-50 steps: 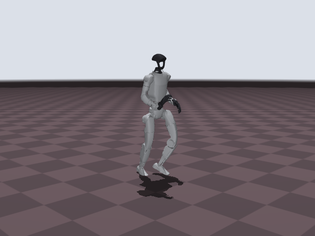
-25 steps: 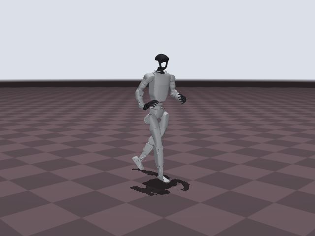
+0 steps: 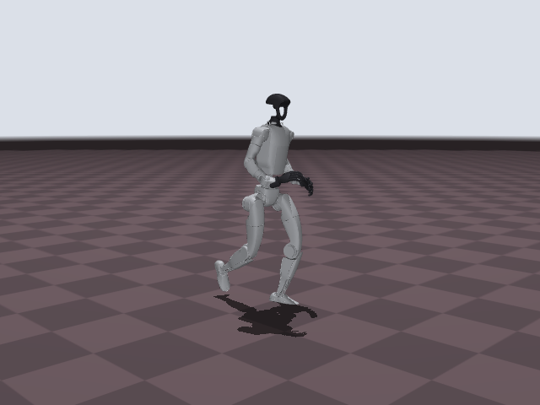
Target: Walk run
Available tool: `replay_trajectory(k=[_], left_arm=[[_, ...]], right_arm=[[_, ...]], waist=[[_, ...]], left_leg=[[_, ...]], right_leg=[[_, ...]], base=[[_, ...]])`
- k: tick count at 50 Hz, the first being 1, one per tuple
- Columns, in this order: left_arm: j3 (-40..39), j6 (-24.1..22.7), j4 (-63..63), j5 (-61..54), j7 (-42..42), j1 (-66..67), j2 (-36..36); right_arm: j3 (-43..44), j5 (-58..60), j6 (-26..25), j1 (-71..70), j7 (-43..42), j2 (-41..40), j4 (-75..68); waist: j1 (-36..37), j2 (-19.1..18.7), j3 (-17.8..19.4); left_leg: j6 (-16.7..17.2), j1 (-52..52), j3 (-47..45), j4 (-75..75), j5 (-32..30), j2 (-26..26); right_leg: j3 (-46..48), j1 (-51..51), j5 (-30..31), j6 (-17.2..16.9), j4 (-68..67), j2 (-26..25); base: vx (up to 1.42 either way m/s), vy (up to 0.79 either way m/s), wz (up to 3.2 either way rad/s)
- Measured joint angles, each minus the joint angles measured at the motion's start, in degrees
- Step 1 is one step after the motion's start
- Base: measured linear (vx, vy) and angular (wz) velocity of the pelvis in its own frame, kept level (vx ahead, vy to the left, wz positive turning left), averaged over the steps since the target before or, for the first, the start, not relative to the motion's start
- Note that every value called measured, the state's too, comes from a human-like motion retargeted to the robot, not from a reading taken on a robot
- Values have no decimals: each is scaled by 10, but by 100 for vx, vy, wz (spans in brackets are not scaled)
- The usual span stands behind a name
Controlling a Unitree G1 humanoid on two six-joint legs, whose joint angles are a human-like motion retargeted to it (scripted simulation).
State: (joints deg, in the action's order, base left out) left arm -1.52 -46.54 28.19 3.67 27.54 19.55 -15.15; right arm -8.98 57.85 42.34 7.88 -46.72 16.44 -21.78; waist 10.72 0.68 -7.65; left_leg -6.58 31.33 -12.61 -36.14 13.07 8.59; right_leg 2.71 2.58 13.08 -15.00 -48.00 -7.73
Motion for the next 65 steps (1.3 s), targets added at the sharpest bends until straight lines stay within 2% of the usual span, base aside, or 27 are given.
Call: replay_trajectory(k=[3, 6, 10, 13, 15, 16, 17, 20, 22, 23, 27, 30, 33, 35, 37, 38, 40, 42, 43, 45, 49, 53, 55, 57, 60, 62, 65], left_arm=[[7, 17, -6, -23, 36, -85, 0], [50, 20, -52, -35, 38, -139, -13], [85, 37, -129, -46, 40, -164, -25], [73, 61, -190, -61, 44, -139, -35], [47, 67, -209, -61, 46, -117, -34], [33, 65, -204, -54, 47, -102, -29], [20, 61, -195, -45, 50, -84, -26], [20, 24, -125, 19, 49, -29, -27], [11, 4, -46, 70, 18, -27, -19], [-9, -8, 8, 94, -3, -27, -18], [-70, -23, 123, 158, -63, 11, -6], [-96, -35, 161, 193, -96, 28, -15], [-107, -48, 156, 215, -128, 36, -20], [-109, -49, 144, 224, -141, 36, -21], [-105, -45, 137, 229, -143, 31, -22], [-98, -41, 145, 235, -143, 26, -19], [-107, -33, 157, 245, -139, -3, 2], [-82, -22, 149, 229, -146, -34, 12], [-63, -19, 138, 214, -149, -49, 9], [-29, -16, 105, 191, -137, -71, -3], [18, -21, 35, 171, -118, -110, -24], [35, -3, -36, 127, -103, -128, -38], [30, 8, -55, 107, -96, -124, -42], [17, 10, -50, 103, -80, -102, -41], [7, -11, -21, 140, -72, -67, -27], [-21, -26, 19, 181, -120, -47, -15], [-51, -41, 94, 240, -212, -28, -6]], right_arm=[[-33, -18, 31, 18, -4, -12, -30], [-14, -38, 69, 64, -26, -16, -51], [37, -35, 57, 126, -115, -11, -41], [43, 15, 26, 139, -230, -1, -15], [30, 49, 9, 131, -264, 6, -1], [24, 58, 10, 121, -261, 5, 1], [17, 61, 14, 110, -259, 4, 0], [47, 30, 59, 78, -264, -5, -25], [36, 1, 60, 30, -262, -9, -43], [21, -16, 60, 6, -247, -10, -53], [-6, -67, 84, -51, -154, -13, -92], [-3, -114, 98, -67, -38, -12, -108], [2, -155, 53, -63, 92, -7, -75], [1, -166, 21, -58, 150, -4, -48], [9, -170, 5, -34, 184, -6, -27], [19, -163, 2, -12, 185, -13, -31], [4, -158, -31, 4, 150, -48, -68], [-23, -229, -10, 6, 162, -78, -120], [-33, -282, 40, 10, 205, -82, -136], [-30, -371, 79, 29, 301, -87, -159], [18, -395, 48, 61, 349, -64, -174], [53, -351, 40, 80, 249, -41, -151], [45, -321, 48, 86, 171, -34, -131], [37, -280, 53, 96, 98, -24, -118], [80, -210, 70, 103, 55, -31, -126], [55, -191, 73, 87, 65, -44, -137], [14, -210, 81, 62, 104, -47, -150]], waist=[[-87, -12, -12], [-134, 8, -22], [-202, 13, -31], [-223, 27, -18], [-228, 52, -4], [-225, 61, -4], [-217, 69, -7], [-171, 92, -15], [-134, 95, -15], [-134, 71, -15], [-78, 37, -13], [-11, 23, -4], [3, 22, 9], [14, 19, 12], [0, 23, -8], [2, 18, -16], [-21, -9, -7], [-46, -12, 6], [-58, 2, 7], [-88, 20, 7], [-128, 29, 3], [-174, 47, 16], [-188, 54, 19], [-183, 55, 7], [-153, 75, 4], [-146, 104, 13], [-141, 105, 19]], left_leg=[[8, -68, -8, 6, 70, -24], [10, -157, -21, 92, 44, -86], [59, -278, 11, 195, -132, -138], [78, -366, -76, 211, -297, -142], [77, -391, -102, 156, -368, -161], [82, -379, -121, 88, -378, -159], [77, -366, -143, 24, -373, -156], [17, -291, -173, -171, -271, -101], [36, -197, -167, -235, -217, -83], [46, -145, -136, -242, -190, -70], [41, -27, -112, -104, -107, -44], [54, -8, -121, 106, -102, -24], [62, -13, -92, 230, -128, -38], [19, -11, -69, 225, -219, -44], [-41, 1, -72, 125, -117, -59], [-20, 5, -52, 76, -86, -34], [-3, -31, -39, 31, -24, -9], [11, -79, -42, 44, 0, -10], [14, -98, -50, 59, 1, -26], [14, -143, -51, 111, -14, -63], [26, -232, -33, 202, -67, -107], [47, -324, -3, 258, -134, -145], [56, -364, -8, 254, -163, -150], [64, -380, -48, 201, -219, -141], [53, -349, -81, 50, -330, -142], [29, -311, -129, -75, -321, -138], [9, -253, -168, -156, -241, -76]], right_leg=[[31, 164, -106, 15, -122, 56], [101, 271, -196, 83, -78, 145], [194, 322, -216, 145, 169, 163], [142, 311, -191, 159, 293, 151], [97, 292, -131, 168, 309, 165], [39, 287, -166, 198, 276, 148], [4, 287, -204, 213, 233, 145], [44, 272, -316, 168, 95, 225], [17, 229, -344, 148, 114, 202], [30, 204, -342, 146, 135, 175], [46, 77, -283, 130, 269, 116], [51, -19, -199, 99, 347, 90], [66, -93, -111, 69, 369, 89], [49, -116, -46, 44, 331, 84], [57, -91, 15, 13, 223, 88], [52, -72, 35, 11, 151, 84], [32, -12, -7, 5, 17, 58], [25, 64, -69, 1, -65, 57], [11, 106, -92, 0, -88, 60], [33, 183, -147, 24, -107, 103], [176, 264, -211, 126, 52, 189], [129, 293, -198, 150, 293, 148], [98, 290, -133, 169, 328, 142], [111, 287, -184, 219, 255, 143], [81, 274, -246, 193, 175, 191], [42, 220, -273, 166, 191, 213], [85, 162, -279, 158, 222, 220]], base=[[124, 1, 22], [142, -9, 50], [167, -18, 102], [156, -23, 7], [161, -21, -46], [156, -14, -48], [138, -11, -65], [177, -5, 35], [133, -4, -26], [119, -2, -51], [115, 2, -69], [144, 14, -87], [131, 12, -8], [154, 4, -15], [166, -1, 36], [146, -4, 24], [124, -10, -4], [90, -10, -5], [105, -11, 20], [127, -11, 59], [103, -12, 64], [93, -25, 74], [121, -35, 10], [137, -20, 9], [117, -5, 20], [93, -12, -22], [76, -2, -9]])
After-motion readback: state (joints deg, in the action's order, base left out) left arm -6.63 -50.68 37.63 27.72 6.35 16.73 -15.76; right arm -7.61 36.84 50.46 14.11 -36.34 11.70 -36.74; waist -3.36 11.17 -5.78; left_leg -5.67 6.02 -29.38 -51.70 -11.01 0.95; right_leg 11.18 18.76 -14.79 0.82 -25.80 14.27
